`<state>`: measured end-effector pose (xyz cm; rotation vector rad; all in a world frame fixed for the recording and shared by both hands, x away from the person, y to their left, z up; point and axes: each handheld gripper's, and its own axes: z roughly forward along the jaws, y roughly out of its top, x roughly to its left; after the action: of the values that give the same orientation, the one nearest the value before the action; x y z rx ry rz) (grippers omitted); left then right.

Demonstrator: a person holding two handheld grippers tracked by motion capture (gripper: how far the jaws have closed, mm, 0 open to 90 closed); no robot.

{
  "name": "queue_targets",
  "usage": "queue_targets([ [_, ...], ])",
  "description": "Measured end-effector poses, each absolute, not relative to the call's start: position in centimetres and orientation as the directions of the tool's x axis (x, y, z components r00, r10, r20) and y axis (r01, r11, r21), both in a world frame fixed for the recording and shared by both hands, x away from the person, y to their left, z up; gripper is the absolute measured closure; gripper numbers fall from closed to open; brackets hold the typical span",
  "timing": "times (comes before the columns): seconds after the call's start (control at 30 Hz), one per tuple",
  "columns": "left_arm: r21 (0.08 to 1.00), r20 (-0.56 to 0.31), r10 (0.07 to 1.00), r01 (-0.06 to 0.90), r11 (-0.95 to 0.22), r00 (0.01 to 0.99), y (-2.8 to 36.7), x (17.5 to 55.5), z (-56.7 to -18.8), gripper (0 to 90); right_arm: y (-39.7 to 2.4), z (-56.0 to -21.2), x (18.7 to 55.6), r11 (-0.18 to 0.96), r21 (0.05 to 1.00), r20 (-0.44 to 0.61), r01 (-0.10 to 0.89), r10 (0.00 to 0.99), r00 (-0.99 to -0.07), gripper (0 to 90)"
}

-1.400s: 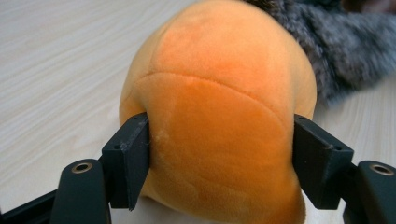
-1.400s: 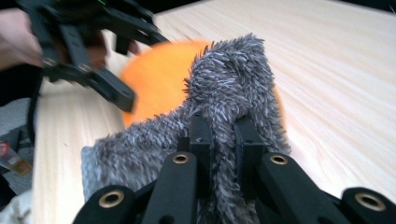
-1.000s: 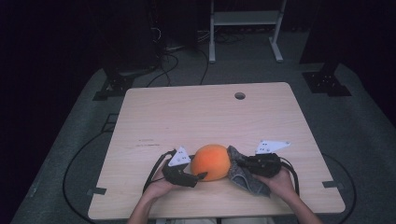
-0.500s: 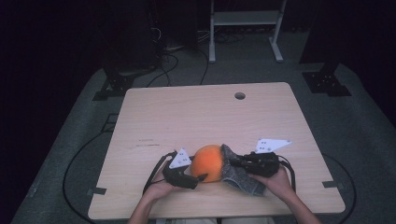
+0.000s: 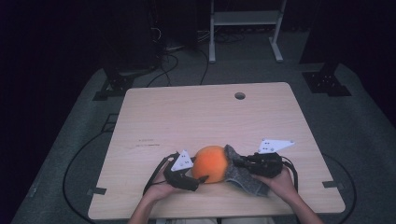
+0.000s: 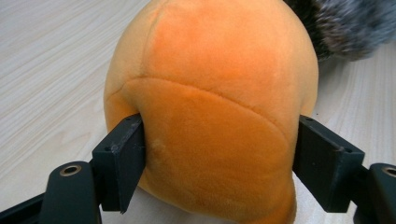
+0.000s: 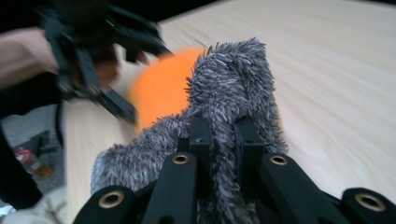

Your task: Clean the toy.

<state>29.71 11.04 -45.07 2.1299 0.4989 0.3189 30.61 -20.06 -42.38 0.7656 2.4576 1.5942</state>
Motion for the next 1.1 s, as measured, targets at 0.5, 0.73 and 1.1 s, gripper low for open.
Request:
queue_targets([
  [0.5, 0.853, 0.089, 0.468, 0.176, -0.492, 0.879, 10.2, 29.3, -43.6, 33.5, -19.6, -41.7, 30.1, 0.363, 0.883, 0.132, 0.298, 0.417, -0.899, 80.5],
  [0.73, 0.803, 0.264, 0.402, 0.031, -0.595, 0.877, 8.2, 27.7, -43.2, 34.7, -17.8, -40.4, 30.1, 0.354, 0.899, 0.110, 0.257, 0.385, -0.916, 80.5],
  [1.1, 0.843, 0.081, 0.432, 0.169, -0.511, 0.898, 9.7, 29.1, -43.6, 19.3, -20.8, -42.3, 31.4, 0.342, 0.867, 0.155, 0.362, 0.504, -0.849, 80.6],
])
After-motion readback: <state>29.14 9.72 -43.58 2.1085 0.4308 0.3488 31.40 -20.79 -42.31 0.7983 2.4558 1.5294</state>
